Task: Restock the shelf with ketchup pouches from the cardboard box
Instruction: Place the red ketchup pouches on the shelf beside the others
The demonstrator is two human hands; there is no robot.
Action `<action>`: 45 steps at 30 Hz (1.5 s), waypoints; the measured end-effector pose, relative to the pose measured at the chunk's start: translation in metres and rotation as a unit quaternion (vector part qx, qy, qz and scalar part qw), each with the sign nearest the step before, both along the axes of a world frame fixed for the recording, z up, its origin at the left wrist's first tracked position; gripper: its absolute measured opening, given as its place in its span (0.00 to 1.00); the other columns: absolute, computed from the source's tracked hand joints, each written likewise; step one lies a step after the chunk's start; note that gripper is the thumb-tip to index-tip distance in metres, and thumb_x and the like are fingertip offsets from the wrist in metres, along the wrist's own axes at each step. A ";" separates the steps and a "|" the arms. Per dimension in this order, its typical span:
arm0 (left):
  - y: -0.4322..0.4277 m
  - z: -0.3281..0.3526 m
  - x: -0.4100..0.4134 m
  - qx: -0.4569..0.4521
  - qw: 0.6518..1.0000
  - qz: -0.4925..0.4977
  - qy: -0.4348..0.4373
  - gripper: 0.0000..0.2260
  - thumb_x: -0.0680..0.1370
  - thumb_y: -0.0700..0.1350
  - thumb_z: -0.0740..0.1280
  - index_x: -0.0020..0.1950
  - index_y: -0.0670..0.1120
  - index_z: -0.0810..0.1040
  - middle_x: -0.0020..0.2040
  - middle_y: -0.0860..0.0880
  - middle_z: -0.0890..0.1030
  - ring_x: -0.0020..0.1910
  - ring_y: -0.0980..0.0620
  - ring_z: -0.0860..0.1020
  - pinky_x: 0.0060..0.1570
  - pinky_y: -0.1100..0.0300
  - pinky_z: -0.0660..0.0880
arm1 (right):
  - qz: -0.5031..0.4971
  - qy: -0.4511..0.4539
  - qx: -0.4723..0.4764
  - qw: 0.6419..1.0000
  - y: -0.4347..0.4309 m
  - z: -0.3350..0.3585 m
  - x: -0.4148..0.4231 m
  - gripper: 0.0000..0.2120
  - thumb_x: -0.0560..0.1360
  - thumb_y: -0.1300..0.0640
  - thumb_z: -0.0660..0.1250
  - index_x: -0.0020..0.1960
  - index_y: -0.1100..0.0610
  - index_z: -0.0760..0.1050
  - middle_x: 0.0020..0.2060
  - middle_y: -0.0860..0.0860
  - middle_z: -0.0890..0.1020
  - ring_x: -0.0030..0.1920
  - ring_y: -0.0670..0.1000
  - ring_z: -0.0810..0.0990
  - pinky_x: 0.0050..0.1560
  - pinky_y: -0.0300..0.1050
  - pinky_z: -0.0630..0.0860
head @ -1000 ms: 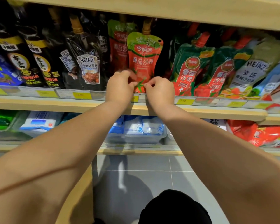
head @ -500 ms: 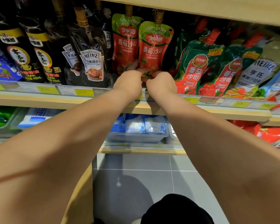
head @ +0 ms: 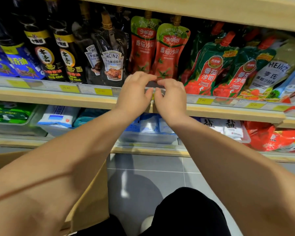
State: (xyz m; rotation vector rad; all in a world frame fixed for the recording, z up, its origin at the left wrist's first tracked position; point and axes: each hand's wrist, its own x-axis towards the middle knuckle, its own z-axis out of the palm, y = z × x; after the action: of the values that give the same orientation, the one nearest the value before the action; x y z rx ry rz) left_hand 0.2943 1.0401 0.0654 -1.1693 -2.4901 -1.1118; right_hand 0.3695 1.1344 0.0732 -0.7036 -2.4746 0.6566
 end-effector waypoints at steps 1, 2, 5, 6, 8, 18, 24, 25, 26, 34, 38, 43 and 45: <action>-0.015 -0.002 0.006 0.014 1.000 0.005 0.000 0.15 0.75 0.42 0.64 0.61 0.48 0.76 0.57 0.47 0.76 0.59 0.46 0.72 0.60 0.58 0.66 | 0.014 0.012 0.014 1.000 -0.010 -0.002 0.005 0.14 0.75 0.57 0.61 0.59 0.57 0.77 0.56 0.52 0.79 0.60 0.54 0.71 0.63 0.48 0.66; -0.027 -0.006 0.010 0.024 1.000 0.013 -0.008 0.13 0.75 0.41 0.64 0.59 0.48 0.76 0.57 0.48 0.77 0.58 0.47 0.73 0.59 0.57 0.67 | 0.026 0.019 0.023 0.999 -0.020 -0.004 0.009 0.13 0.75 0.56 0.62 0.58 0.57 0.77 0.55 0.52 0.80 0.60 0.54 0.71 0.62 0.48 0.66; -0.072 -0.025 0.019 0.019 0.998 0.045 -0.049 0.14 0.74 0.40 0.63 0.60 0.48 0.76 0.57 0.47 0.77 0.57 0.47 0.74 0.57 0.56 0.70 | 0.050 0.012 0.013 0.999 -0.057 -0.014 0.014 0.13 0.75 0.56 0.62 0.58 0.57 0.77 0.55 0.54 0.80 0.59 0.55 0.72 0.63 0.49 0.66; -0.085 -0.032 0.022 0.011 0.996 0.059 -0.066 0.15 0.74 0.40 0.64 0.60 0.48 0.76 0.57 0.47 0.77 0.57 0.47 0.74 0.56 0.55 0.71 | 0.055 0.003 0.000 0.999 -0.069 -0.019 0.015 0.14 0.75 0.56 0.62 0.58 0.58 0.77 0.55 0.54 0.80 0.59 0.56 0.72 0.63 0.49 0.66; -0.120 -0.048 0.027 0.001 0.992 0.077 -0.096 0.16 0.74 0.39 0.64 0.61 0.47 0.76 0.57 0.46 0.77 0.56 0.46 0.75 0.56 0.55 0.72 | 0.067 -0.023 -0.018 0.997 -0.102 -0.032 0.018 0.14 0.75 0.56 0.62 0.58 0.58 0.77 0.55 0.55 0.80 0.59 0.57 0.73 0.62 0.49 0.67; -0.305 -0.124 0.059 -0.101 0.957 0.156 -0.221 0.18 0.73 0.40 0.66 0.63 0.48 0.75 0.59 0.46 0.78 0.55 0.48 0.76 0.54 0.63 0.68 | 0.146 -0.110 -0.074 0.980 -0.264 -0.108 0.031 0.14 0.74 0.59 0.62 0.59 0.58 0.76 0.58 0.54 0.79 0.60 0.55 0.73 0.62 0.43 0.65; -0.415 -0.166 0.056 -0.166 0.920 0.229 -0.270 0.17 0.73 0.43 0.67 0.63 0.45 0.76 0.60 0.43 0.79 0.58 0.44 0.76 0.56 0.57 0.71 | 0.192 -0.207 -0.139 0.949 -0.348 -0.140 0.015 0.14 0.75 0.54 0.63 0.60 0.49 0.75 0.61 0.49 0.77 0.58 0.50 0.75 0.57 0.43 0.71; -0.427 -0.172 0.054 -0.168 0.914 0.239 -0.282 0.17 0.73 0.43 0.67 0.62 0.45 0.76 0.59 0.43 0.80 0.58 0.44 0.77 0.55 0.57 0.71 | 0.191 -0.226 -0.153 0.943 -0.358 -0.146 0.013 0.15 0.75 0.54 0.63 0.61 0.49 0.75 0.61 0.49 0.77 0.58 0.50 0.76 0.56 0.44 0.72; -0.439 -0.180 0.051 -0.168 0.905 0.253 -0.299 0.16 0.73 0.43 0.68 0.61 0.44 0.77 0.58 0.43 0.80 0.57 0.44 0.77 0.54 0.57 0.71 | 0.193 -0.247 -0.163 0.936 -0.370 -0.154 0.009 0.15 0.75 0.54 0.63 0.62 0.50 0.74 0.62 0.49 0.77 0.58 0.51 0.76 0.55 0.44 0.72; -0.467 -0.257 0.033 -0.213 0.831 0.275 -0.433 0.17 0.75 0.44 0.66 0.64 0.44 0.75 0.61 0.40 0.78 0.61 0.42 0.76 0.61 0.54 0.71 | 0.197 -0.351 -0.235 0.885 -0.414 -0.234 -0.007 0.12 0.77 0.56 0.62 0.59 0.58 0.75 0.54 0.55 0.79 0.42 0.48 0.74 0.40 0.38 0.67; -0.464 -0.293 0.023 -0.239 0.813 0.249 -0.469 0.17 0.77 0.45 0.62 0.64 0.41 0.74 0.64 0.38 0.76 0.62 0.40 0.74 0.62 0.53 0.70 | 0.168 -0.423 -0.285 0.844 -0.418 -0.278 -0.015 0.17 0.76 0.56 0.63 0.63 0.60 0.72 0.60 0.59 0.77 0.58 0.58 0.75 0.51 0.43 0.70; -0.454 -0.320 0.008 -0.279 0.793 0.244 -0.484 0.17 0.79 0.43 0.60 0.65 0.38 0.72 0.65 0.37 0.74 0.63 0.40 0.73 0.60 0.55 0.68 | 0.112 -0.444 -0.378 0.804 -0.425 -0.321 -0.016 0.18 0.75 0.57 0.65 0.62 0.63 0.72 0.55 0.59 0.78 0.53 0.57 0.77 0.49 0.43 0.73; -0.451 -0.327 0.000 -0.264 0.785 0.239 -0.506 0.15 0.79 0.42 0.60 0.64 0.38 0.73 0.62 0.36 0.76 0.60 0.39 0.75 0.60 0.52 0.72 | 0.083 -0.416 -0.431 0.796 -0.429 -0.332 -0.015 0.13 0.75 0.58 0.65 0.58 0.61 0.75 0.45 0.55 0.79 0.38 0.51 0.76 0.35 0.39 0.70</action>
State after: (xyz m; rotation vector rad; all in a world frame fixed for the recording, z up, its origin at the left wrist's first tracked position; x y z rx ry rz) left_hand 0.2946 0.5890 -0.2612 0.2405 -3.7457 -1.0525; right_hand 0.3547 0.7051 -0.2592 -1.3280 -2.9445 1.9704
